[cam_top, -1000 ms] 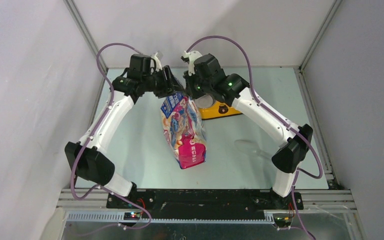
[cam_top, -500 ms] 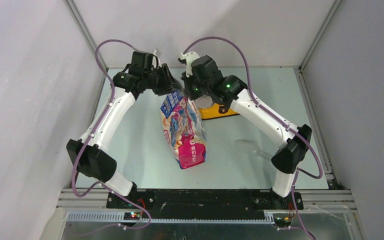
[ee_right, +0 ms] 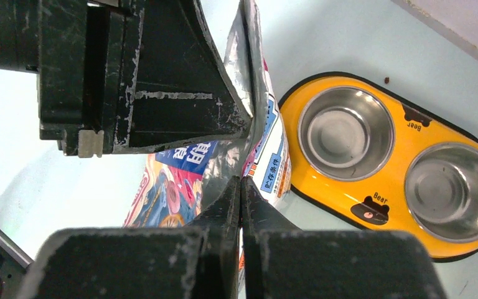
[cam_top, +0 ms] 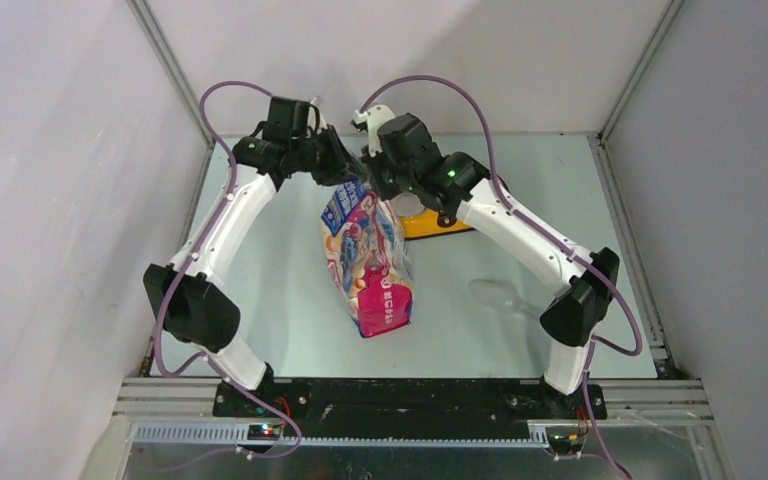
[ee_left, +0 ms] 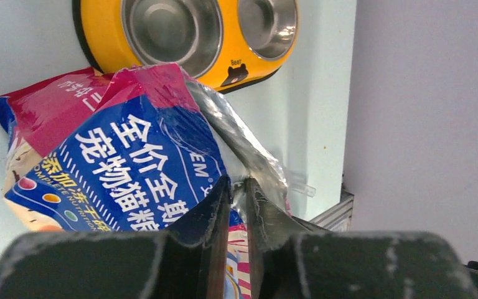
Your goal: Serve the pet food
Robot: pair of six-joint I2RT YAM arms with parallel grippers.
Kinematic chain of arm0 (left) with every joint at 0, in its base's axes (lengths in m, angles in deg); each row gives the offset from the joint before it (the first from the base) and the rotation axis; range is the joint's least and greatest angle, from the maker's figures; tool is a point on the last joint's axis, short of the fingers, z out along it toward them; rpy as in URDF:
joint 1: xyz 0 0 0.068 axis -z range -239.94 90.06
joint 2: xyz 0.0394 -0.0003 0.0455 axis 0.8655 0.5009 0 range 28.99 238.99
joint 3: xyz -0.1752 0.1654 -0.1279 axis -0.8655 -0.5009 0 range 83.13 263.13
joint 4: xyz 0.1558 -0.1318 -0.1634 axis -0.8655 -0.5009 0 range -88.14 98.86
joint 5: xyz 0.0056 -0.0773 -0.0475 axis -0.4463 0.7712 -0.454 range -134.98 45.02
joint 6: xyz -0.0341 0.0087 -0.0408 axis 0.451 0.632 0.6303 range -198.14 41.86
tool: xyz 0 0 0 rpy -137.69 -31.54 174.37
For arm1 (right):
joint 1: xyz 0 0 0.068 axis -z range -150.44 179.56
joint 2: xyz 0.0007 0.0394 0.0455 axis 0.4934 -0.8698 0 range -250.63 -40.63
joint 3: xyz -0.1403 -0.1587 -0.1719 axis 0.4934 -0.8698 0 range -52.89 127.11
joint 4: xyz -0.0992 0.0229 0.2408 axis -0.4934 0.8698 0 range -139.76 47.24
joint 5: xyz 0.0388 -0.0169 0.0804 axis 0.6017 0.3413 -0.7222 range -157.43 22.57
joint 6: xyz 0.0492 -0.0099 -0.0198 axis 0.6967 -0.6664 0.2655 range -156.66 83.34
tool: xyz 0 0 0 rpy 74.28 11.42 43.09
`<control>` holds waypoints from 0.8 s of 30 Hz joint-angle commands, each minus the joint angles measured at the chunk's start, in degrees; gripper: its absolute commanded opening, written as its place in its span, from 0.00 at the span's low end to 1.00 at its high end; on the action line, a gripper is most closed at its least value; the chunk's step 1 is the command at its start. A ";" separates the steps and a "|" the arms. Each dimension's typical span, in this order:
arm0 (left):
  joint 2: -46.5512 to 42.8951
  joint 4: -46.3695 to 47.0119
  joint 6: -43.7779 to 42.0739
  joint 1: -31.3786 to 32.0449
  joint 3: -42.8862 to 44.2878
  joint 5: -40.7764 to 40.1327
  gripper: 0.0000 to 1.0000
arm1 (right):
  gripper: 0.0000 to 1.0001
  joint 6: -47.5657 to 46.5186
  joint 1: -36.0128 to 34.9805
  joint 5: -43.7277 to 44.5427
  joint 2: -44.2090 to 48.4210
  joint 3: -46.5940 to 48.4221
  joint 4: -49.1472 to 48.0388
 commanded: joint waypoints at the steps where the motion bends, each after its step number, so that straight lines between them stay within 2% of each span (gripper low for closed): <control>1: 1.00 6.21 -0.40 -1.44 0.40 3.53 0.18 | 0.00 -1.14 -1.35 -0.21 -0.43 3.17 0.92; 5: 0.41 8.17 0.72 -1.58 -0.94 6.32 0.29 | 0.00 -1.01 -1.33 -0.39 -0.26 3.09 0.99; 6: 0.39 8.24 0.52 -1.56 -1.04 6.42 0.29 | 0.00 -0.99 -1.35 -0.46 -0.21 3.07 1.00; 10: 0.38 7.45 -0.21 -1.61 -1.87 4.84 0.16 | 0.00 -1.26 -1.37 -0.29 -0.02 2.96 1.05; 12: 0.41 5.46 -1.15 -1.63 -2.00 2.35 0.03 | 0.00 -1.70 -1.42 -0.08 0.16 2.96 0.90; 19: -1.01 -4.02 -3.69 -1.55 -1.44 -5.76 0.00 | 0.00 -5.75 -1.69 3.82 0.12 3.44 -0.30; 24: -2.73 -11.05 -6.33 -3.20 -3.61 -14.68 0.00 | 0.00 -15.51 -1.66 8.41 -1.67 5.76 -2.04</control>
